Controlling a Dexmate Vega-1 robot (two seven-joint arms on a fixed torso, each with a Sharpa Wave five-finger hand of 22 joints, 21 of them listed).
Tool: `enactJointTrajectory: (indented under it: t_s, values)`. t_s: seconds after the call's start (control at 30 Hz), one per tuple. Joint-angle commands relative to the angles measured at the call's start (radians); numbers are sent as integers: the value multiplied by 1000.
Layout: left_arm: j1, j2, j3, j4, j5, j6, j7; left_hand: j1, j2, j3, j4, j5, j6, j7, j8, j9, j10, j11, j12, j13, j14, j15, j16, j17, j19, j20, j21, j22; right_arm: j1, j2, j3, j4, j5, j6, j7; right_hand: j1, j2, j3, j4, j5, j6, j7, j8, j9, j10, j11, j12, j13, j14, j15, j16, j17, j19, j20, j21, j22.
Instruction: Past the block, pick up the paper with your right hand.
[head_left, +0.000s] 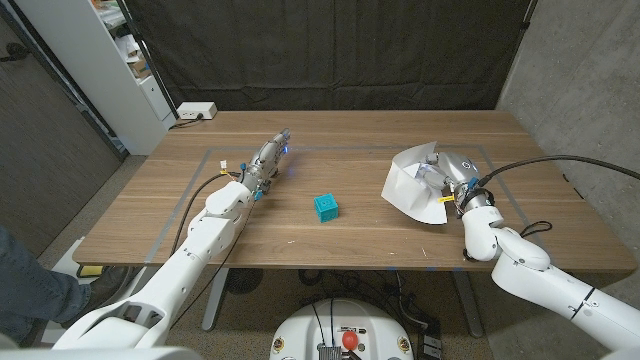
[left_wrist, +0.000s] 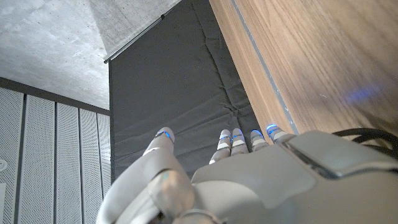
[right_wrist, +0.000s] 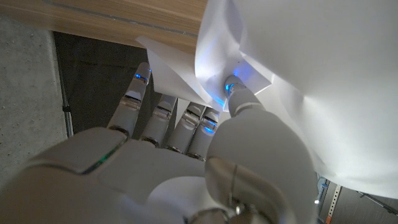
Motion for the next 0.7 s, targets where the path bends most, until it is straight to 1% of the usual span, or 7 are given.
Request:
enactJointTrajectory:
  t_s: [0.03,0.43,0.5,0.7]
  values:
    - [27,18,-10,-41,-7,3,1,1,5,-1,-6,-3,11,1,4,2,-4,-4,4,-1,-14,0,6,2,-109,4,6,6,-10,5,24,-31,-2,45,-7,9,3,5,-3,-3,19,-8,7,4,5,-2,-3,1,-3,-74,-6,-1,11,2,0,4]
    - [50,32,-13,-85,-7,9,11,1,6,-1,-7,-3,12,2,5,2,-6,-5,3,-1,-15,0,6,2,-111,4,6,6,-20,4,48,-57,-18,63,-1,13,3,4,0,-11,21,-9,9,4,8,-3,-5,2,-2,-75,-10,-1,9,2,-4,4]
    - [53,35,-12,-92,-6,11,13,0,6,-1,-8,-3,12,3,5,2,-5,-7,3,-1,-15,0,6,2,-111,4,6,6,-24,2,53,-60,-21,65,0,14,2,5,0,-12,21,-9,9,3,8,1,-5,2,0,-74,-11,-2,10,2,-4,4]
    - [61,37,-11,-106,-5,11,19,0,7,-1,-8,-3,13,3,5,2,-6,-1,3,-1,-15,0,6,2,-111,4,6,6,-31,-3,65,-73,-31,68,8,13,2,4,2,-14,20,-11,9,3,8,-1,-6,3,-1,-73,-13,-2,10,1,-5,3]
